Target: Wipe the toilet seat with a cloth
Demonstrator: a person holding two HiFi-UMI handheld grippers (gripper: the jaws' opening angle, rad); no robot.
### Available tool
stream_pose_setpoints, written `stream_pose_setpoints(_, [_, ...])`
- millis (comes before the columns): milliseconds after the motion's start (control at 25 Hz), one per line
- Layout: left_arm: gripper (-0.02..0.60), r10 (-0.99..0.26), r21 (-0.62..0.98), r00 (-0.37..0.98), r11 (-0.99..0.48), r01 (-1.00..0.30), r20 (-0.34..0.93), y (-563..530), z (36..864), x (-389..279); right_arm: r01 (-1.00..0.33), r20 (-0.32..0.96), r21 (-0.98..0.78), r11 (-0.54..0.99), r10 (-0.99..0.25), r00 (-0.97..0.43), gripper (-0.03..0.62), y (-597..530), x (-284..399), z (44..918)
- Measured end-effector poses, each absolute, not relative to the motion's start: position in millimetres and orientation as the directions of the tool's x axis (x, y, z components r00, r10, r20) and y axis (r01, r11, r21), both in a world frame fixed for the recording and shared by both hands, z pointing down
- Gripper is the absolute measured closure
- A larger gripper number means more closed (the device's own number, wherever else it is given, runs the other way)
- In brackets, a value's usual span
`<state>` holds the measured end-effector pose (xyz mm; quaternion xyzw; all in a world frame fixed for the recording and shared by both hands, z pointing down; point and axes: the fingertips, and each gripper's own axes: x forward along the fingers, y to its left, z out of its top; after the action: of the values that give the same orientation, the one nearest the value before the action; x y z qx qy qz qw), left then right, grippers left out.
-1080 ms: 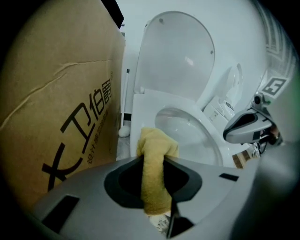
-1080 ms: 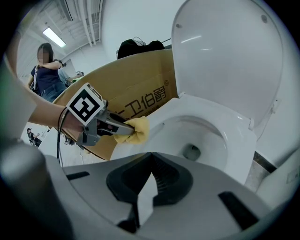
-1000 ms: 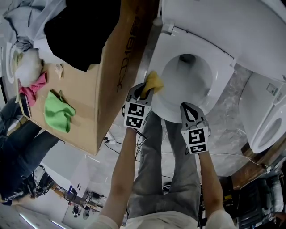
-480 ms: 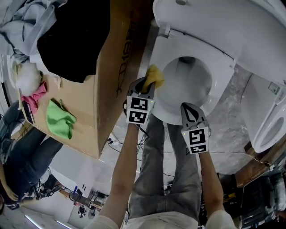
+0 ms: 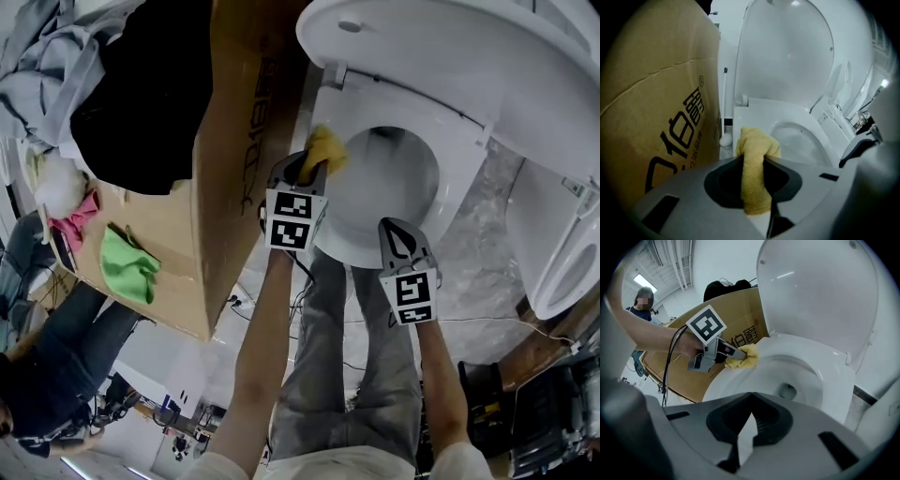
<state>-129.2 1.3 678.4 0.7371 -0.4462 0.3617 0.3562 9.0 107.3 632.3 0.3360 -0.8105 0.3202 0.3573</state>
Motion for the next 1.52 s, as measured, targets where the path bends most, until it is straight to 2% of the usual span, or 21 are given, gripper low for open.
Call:
stream_pose_setpoints(1040, [0.482,-0.445,0.15,0.364,-0.446,-0.882,0.818,-69,670,-70,-0.806,0.784,-0.277,0.523,-0.362,-0.504,0.586,76,56,633])
stream_pose_setpoints(1360, [0.485,-0.416,0.201,0.443,-0.509,-0.837,0.794,-81,667,-20,-0.825,0.787,-0.274,0.494,-0.378,-0.488,0.586,75,75,634])
stream_pose_setpoints(1520, [0.485,-0.426,0.179,0.428,-0.51,-0.841,0.797,-81,668,-8,-0.84,0.782,-0.27,0.471,-0.402,-0.477,0.586,69,88,629])
